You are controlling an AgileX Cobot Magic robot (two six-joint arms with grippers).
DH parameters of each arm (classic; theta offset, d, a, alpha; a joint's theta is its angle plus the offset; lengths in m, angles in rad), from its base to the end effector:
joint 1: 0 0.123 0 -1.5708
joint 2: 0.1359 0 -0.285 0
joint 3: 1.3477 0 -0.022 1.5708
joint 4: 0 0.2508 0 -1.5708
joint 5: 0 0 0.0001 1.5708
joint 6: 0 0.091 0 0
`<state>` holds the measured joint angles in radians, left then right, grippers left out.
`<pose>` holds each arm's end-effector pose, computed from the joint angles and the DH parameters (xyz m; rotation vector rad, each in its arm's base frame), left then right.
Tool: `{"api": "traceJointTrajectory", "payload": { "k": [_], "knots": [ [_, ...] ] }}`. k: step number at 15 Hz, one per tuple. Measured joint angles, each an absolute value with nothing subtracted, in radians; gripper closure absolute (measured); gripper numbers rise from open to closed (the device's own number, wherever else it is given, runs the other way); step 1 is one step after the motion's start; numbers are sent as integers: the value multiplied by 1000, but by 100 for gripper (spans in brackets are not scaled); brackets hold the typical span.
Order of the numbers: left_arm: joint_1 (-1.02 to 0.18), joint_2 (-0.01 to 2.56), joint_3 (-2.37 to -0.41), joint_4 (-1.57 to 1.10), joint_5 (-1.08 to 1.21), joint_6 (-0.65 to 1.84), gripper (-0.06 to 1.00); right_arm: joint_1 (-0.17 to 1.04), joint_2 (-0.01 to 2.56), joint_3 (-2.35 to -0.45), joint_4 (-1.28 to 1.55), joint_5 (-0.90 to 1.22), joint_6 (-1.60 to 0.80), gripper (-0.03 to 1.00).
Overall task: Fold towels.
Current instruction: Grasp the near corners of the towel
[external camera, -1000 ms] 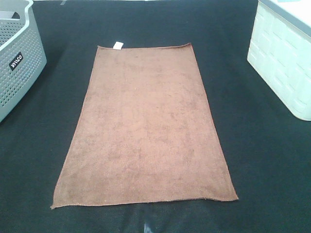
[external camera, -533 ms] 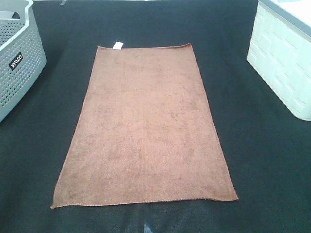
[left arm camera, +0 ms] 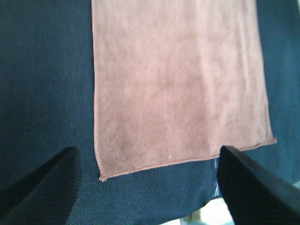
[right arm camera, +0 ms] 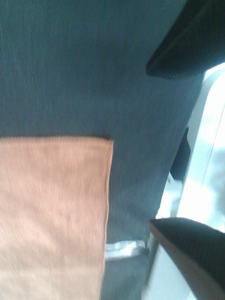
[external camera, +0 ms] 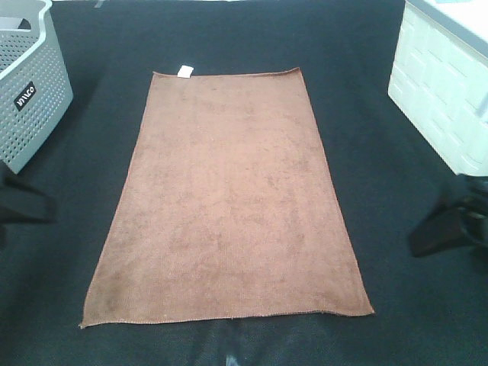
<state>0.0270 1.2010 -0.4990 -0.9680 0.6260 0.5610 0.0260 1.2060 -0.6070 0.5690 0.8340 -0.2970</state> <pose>0.1954 -0.0387 0.2063 -0.2339 2.5478 -0.7533 0.1892 0.0413 0.2175 0.0248 2.7997 0.6107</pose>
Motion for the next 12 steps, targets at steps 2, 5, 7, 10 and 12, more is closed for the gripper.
{"api": "traceJointTrajectory", "payload": {
  "k": [2,5,7,10,12],
  "knots": [
    [27,1365,-499,-1075,625,683,18,26,1344,-607,707,802,-400,21],
    [27,1464,-499,-1170,623,790,18,31,1430,-607,768,774,-463,21],
    [27,1543,-500,-1240,621,875,18,97,1498,-607,781,705,-485,21],
    [27,1643,-501,-1313,618,955,18,218,1591,-608,811,592,-490,21],
    [27,1677,-501,-1335,618,987,18,226,1627,-608,828,542,-490,21]
  ]
}}
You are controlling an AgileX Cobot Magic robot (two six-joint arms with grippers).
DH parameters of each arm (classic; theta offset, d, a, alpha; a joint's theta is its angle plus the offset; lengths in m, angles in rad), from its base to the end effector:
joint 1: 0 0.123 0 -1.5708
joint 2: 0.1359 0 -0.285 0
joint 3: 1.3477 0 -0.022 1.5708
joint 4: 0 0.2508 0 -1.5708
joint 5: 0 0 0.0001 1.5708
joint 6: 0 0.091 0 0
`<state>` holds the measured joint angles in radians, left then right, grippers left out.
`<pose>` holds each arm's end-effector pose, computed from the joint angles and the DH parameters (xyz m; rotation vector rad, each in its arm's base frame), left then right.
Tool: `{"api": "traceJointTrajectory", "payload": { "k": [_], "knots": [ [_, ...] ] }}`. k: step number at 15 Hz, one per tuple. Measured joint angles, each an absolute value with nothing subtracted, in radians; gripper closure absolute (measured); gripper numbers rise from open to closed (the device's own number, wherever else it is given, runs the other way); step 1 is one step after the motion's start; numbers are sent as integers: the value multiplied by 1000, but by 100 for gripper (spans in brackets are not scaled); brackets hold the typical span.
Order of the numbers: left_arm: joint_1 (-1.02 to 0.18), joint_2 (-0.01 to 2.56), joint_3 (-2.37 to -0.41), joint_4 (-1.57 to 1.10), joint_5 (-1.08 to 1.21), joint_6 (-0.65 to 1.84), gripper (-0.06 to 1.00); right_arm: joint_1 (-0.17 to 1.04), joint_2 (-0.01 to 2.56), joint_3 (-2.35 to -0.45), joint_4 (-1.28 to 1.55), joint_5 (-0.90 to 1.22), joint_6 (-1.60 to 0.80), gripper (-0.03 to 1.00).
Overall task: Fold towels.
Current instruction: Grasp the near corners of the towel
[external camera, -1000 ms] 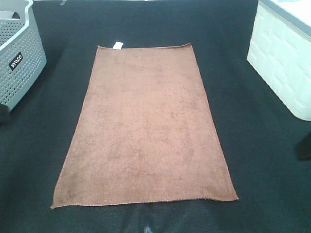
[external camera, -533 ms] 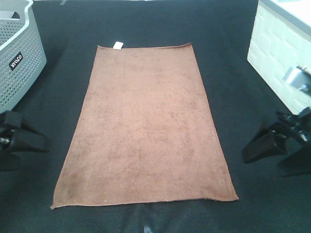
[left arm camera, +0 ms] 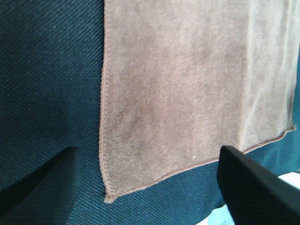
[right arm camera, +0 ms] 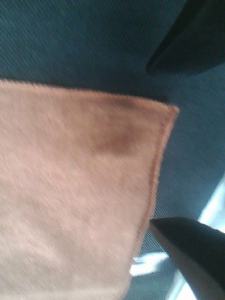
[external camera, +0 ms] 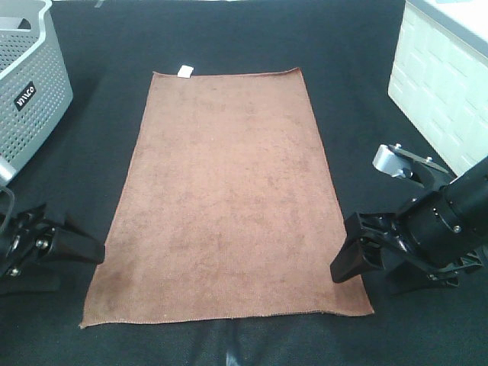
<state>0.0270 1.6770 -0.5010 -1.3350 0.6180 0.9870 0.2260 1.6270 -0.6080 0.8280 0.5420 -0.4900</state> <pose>0.2288 -0.0452 0.1163 -0.3122 2.7581 -0.9072 0.2286 0.0881 0.1331 -0.0224 2.9232 0.6491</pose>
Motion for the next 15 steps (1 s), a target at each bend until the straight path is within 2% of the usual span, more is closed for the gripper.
{"api": "traceJointTrajectory", "payload": {
  "k": [7,11,13,15],
  "knots": [
    [-32,1755,-501,-1376,565,1037,18,226,1735,-609,930,514,-606,21],
    [-36,1809,-502,-1504,580,1131,19,226,1792,-646,1028,530,-717,22],
    [-36,1842,-509,-1557,620,1186,23,226,1830,-680,1056,557,-734,29],
    [-36,1876,-534,-1562,643,1213,34,226,1844,-686,1061,553,-737,42]
  ]
}}
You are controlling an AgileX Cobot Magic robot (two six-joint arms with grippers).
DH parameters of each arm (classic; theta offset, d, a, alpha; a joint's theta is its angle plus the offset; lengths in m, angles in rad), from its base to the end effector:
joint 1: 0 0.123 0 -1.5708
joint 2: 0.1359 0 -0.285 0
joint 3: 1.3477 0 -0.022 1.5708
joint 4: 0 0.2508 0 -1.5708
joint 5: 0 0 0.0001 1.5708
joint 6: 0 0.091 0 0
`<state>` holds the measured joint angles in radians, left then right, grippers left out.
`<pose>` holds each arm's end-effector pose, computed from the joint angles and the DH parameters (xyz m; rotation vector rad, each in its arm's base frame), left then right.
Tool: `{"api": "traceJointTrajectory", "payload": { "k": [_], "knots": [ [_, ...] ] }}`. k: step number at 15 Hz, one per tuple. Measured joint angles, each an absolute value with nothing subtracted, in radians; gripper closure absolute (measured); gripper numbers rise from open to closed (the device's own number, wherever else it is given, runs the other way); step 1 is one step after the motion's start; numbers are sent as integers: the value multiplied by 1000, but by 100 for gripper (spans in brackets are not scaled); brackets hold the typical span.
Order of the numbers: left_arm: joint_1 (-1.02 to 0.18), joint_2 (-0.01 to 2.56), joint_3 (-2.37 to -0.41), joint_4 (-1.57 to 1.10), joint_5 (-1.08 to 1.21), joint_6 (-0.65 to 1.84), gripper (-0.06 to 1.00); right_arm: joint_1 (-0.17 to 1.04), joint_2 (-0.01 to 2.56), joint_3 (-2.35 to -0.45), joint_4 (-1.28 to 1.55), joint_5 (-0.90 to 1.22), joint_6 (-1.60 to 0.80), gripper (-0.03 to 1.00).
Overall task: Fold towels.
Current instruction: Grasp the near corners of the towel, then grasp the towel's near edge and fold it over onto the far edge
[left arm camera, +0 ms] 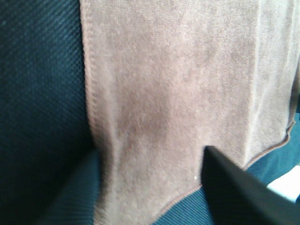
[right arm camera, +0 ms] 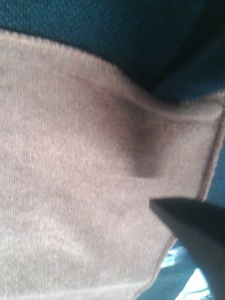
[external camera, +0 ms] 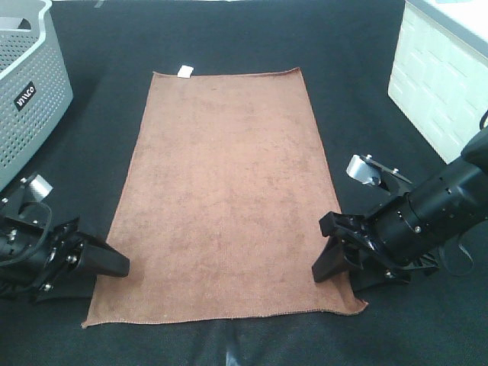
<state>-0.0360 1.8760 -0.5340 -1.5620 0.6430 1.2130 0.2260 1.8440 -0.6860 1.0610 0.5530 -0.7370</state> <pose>0.2406 -0.0633 0.0799 -0.2894 2.7858 -0.9975 0.2533 0.1011 0.0958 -0.0355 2.9584 0.7704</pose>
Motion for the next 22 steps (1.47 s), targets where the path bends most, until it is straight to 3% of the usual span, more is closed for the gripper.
{"api": "traceJointTrajectory", "payload": {
  "k": [3,4,9,22],
  "knots": [
    [-36,1892,-545,-1560,630,1217,72,227,1857,-686,1057,518,-737,79],
    [-36,1892,-545,-1560,627,1236,91,227,1857,-686,1057,518,-737,95],
    [-36,1875,-545,-1543,627,1235,94,228,1843,-686,1070,517,-736,97],
    [-36,1552,-476,-1009,697,764,94,228,1593,-485,990,566,-621,97]
  ]
}}
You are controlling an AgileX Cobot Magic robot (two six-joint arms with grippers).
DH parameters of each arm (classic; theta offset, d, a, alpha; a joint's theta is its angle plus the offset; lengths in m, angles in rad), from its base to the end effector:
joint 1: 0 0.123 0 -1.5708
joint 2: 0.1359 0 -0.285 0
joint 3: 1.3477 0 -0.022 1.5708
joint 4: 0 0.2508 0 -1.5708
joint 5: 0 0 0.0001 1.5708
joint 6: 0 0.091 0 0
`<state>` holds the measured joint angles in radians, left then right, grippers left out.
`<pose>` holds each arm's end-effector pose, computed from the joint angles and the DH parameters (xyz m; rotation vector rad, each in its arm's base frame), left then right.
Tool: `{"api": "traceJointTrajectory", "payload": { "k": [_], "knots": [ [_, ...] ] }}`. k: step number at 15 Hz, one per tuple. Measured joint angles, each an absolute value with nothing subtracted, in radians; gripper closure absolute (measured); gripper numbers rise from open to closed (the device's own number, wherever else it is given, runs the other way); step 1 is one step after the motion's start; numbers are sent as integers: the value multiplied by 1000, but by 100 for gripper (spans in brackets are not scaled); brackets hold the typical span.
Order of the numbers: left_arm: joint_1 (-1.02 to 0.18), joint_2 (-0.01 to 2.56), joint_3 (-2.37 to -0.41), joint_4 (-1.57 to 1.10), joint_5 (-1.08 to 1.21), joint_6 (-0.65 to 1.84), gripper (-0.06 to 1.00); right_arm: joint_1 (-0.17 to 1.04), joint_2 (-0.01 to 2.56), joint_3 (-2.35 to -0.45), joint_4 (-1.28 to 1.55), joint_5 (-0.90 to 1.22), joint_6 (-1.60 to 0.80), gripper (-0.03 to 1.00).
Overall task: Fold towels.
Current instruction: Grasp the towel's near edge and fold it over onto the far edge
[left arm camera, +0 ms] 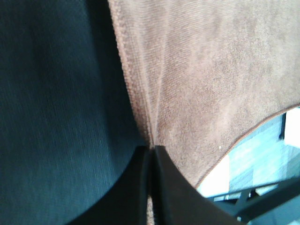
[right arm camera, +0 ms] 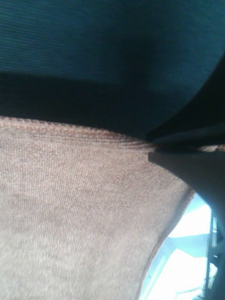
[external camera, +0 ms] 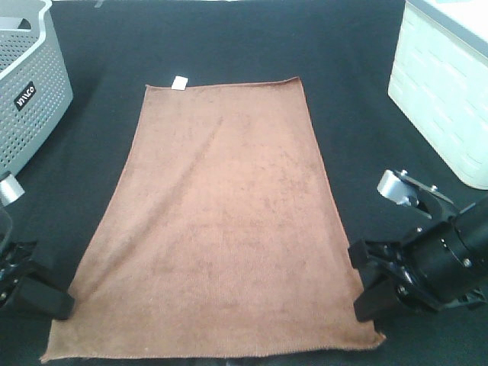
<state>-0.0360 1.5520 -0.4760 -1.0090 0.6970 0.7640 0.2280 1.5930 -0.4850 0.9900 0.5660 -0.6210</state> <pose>0.1999 -0.0567 0.1333 -0.0513 2.9014 -0.8725 0.1972 0.0877 0.1227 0.0147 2.9614 0.7590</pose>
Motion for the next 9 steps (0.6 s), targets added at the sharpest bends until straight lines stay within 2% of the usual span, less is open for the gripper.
{"api": "traceJointTrajectory", "payload": {
  "k": [2,6,9],
  "knots": [
    [-36,1492,-463,-928,708,680,94,228,1561,-441,990,571,-621,97],
    [-36,1479,-454,-914,710,662,94,228,1549,-423,990,571,-626,97],
    [-36,1480,-497,-919,657,649,94,228,1557,-553,966,604,-628,97]
  ]
}}
